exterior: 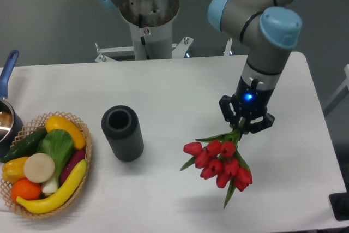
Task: Insert the flowers into the vase
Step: 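Carry the tulips up and over to above the dark grey vase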
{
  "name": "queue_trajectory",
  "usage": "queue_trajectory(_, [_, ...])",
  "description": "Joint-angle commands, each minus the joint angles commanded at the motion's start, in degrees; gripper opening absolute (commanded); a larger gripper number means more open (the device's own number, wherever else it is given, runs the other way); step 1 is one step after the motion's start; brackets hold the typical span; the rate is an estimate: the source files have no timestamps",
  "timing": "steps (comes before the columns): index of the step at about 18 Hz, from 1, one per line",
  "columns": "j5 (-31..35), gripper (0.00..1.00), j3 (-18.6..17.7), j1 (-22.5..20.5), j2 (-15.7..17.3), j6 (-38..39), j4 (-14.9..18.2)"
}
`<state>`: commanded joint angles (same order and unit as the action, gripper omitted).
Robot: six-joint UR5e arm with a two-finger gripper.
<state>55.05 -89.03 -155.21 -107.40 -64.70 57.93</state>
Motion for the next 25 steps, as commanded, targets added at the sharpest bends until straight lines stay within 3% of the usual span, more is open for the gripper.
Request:
queue_trajectory(4, [-18.71, 0.00, -0.70, -0.26, 0.18, 5.54, -2.73])
queue_trajectory(9, [-34.54, 0.00, -1.93, -1.49, 0.18, 5.64, -3.26])
queue_trajectory(12, [-47.55, 0.00, -6.75, -2.37, 1.13, 5.20, -6.06])
queue_trajectory(14, [-49.16, 0.00, -10.09, -2.20, 2.89, 5.02, -7.56])
queue_trajectory(17, [-49.60, 0.00, -12.30, -1.93, 3.87, 4.14, -9.06])
queue_trajectory(25, [-50.22, 0.00, -18.63, 1.32, 9.49, 1.77, -9.24])
